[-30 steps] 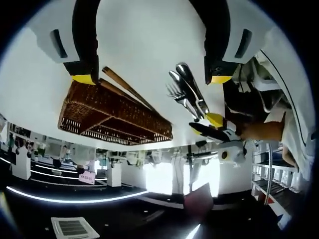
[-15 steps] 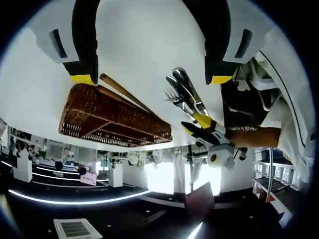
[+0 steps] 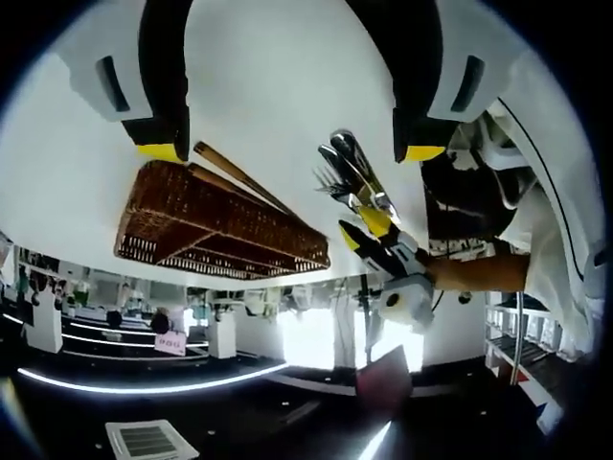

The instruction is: Arrange the knives, forks, and spoons in their matching storage slots by inserting each utensil handle-first until every utensil is classified and aligned in the correct compartment

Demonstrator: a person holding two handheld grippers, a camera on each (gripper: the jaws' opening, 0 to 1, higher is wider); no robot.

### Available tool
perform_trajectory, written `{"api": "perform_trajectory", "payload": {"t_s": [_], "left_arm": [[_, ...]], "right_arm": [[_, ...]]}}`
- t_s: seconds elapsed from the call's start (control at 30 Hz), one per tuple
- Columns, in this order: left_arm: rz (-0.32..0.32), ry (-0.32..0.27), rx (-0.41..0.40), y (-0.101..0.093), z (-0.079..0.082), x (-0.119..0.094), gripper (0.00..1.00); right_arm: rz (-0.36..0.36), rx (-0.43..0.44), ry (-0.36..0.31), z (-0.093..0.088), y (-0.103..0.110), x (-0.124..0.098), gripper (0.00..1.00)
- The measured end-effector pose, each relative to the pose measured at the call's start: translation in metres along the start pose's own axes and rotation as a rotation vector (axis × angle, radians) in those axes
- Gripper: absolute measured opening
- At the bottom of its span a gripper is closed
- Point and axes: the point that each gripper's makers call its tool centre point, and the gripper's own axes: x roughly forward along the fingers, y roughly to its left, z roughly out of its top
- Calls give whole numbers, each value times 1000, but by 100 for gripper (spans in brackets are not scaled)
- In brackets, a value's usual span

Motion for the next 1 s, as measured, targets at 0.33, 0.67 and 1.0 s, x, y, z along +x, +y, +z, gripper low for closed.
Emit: {"api": "perform_trajectory", "payload": {"t_s": [0.33, 0.67, 1.0], "left_arm": [[-50, 62, 54, -3, 2, 9, 11], [-102, 45, 226, -4, 18, 22, 3], [-144, 30, 230, -15, 27, 24, 5]], "right_arm": [[-4, 8, -4, 0, -2, -1, 89], [-12, 19, 8, -8, -5, -2, 87], [-12, 36, 2, -9, -8, -3, 87]]}}
